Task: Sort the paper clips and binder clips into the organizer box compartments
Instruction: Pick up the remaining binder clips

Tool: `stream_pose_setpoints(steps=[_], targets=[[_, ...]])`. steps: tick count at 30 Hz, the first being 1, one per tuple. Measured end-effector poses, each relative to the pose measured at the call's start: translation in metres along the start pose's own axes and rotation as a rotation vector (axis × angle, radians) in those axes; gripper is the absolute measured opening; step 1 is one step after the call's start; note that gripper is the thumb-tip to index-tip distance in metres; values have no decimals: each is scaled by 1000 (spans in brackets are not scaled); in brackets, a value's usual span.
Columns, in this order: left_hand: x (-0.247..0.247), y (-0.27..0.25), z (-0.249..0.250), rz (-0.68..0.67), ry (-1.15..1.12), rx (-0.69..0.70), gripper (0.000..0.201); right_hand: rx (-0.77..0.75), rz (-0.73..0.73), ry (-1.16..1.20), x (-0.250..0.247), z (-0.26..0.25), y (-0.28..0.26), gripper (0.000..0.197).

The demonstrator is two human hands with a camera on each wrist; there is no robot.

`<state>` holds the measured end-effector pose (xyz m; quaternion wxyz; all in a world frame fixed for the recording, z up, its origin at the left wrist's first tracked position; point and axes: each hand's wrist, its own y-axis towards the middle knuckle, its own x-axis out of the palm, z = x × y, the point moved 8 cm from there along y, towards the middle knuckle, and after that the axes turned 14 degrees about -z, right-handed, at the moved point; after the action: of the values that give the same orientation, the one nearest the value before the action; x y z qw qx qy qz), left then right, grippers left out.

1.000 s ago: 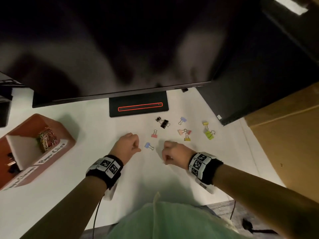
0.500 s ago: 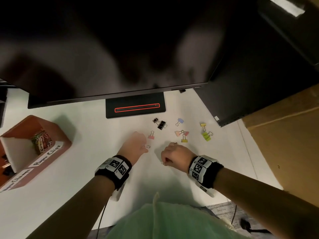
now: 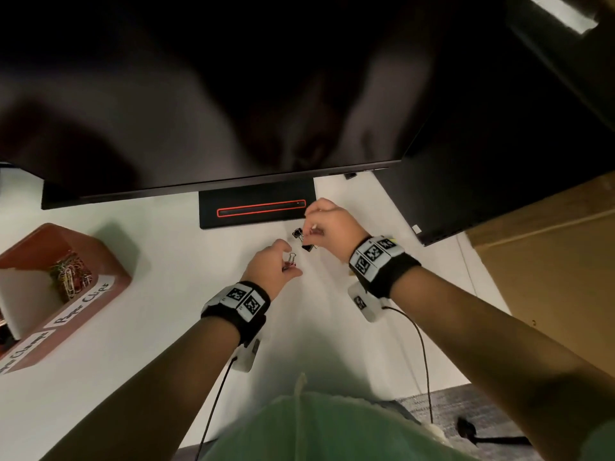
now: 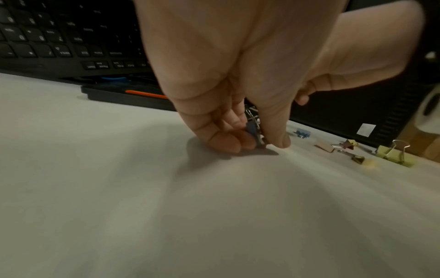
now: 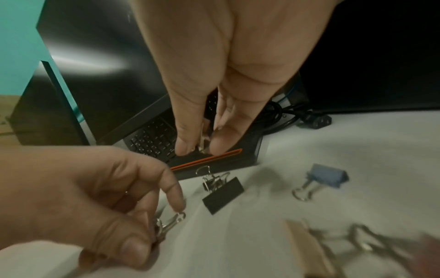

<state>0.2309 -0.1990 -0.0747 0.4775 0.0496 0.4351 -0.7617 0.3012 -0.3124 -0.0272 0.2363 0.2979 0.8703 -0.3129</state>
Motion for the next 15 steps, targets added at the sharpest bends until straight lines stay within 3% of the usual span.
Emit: stream_pose_setpoints(steps=[6, 9, 13, 15], targets=[[-10, -3, -11, 85, 78, -11, 28, 129, -238, -213, 27, -5, 34, 14], [-14, -12, -21, 108, 53, 6, 26, 183, -266, -308, 39, -3, 38, 12], [-15, -22, -34, 86, 64, 24, 24, 148, -294, -333, 52, -8, 35, 4], [-15, -27, -43, 89, 17, 22, 25, 120, -299, -309, 56, -12, 33, 11]])
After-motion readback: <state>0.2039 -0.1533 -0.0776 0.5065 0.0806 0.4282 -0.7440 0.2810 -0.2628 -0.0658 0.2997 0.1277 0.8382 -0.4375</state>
